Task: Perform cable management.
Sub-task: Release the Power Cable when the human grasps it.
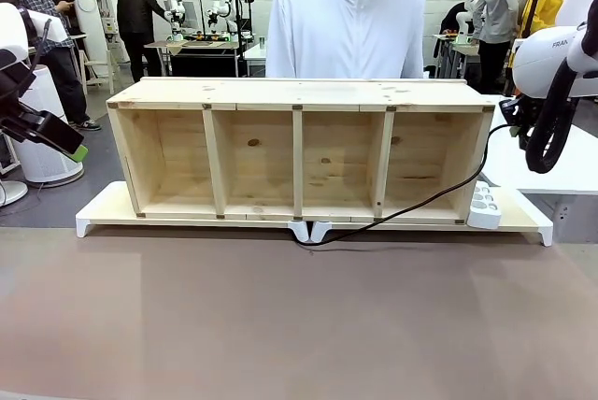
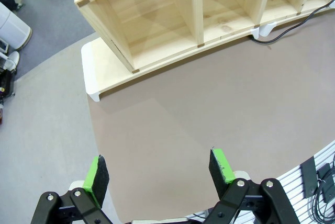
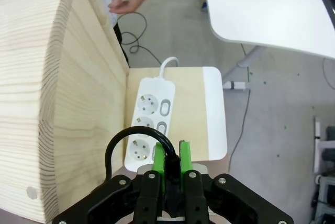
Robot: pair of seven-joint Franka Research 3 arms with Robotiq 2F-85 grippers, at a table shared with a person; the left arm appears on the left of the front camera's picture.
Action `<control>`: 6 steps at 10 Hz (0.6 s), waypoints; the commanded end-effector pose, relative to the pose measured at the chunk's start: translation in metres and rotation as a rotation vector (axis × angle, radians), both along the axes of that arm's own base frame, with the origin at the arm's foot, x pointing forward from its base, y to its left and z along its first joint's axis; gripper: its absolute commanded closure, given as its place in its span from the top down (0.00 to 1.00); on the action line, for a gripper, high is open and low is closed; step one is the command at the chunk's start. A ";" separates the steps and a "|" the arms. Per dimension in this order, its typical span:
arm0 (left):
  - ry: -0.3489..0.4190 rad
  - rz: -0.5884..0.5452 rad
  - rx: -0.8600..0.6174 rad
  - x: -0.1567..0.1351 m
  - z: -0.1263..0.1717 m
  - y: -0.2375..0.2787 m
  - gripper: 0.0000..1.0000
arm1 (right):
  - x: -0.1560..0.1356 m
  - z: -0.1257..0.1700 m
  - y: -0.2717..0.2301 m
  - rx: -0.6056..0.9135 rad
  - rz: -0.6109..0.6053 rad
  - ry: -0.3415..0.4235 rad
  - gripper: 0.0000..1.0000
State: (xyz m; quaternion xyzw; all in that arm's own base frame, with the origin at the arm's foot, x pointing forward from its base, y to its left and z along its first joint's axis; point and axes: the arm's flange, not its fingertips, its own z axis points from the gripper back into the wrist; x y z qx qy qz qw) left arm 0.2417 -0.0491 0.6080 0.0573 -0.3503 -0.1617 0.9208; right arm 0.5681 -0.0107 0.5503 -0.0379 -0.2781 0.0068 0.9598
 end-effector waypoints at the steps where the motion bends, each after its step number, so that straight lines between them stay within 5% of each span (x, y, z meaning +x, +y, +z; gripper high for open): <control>1: -0.009 0.004 0.005 0.002 0.000 -0.001 1.00 | 0.000 0.002 0.001 0.001 0.000 -0.006 0.14; 6: -0.009 0.004 0.005 0.002 0.000 -0.001 1.00 | 0.000 0.002 0.001 0.001 0.000 -0.006 0.14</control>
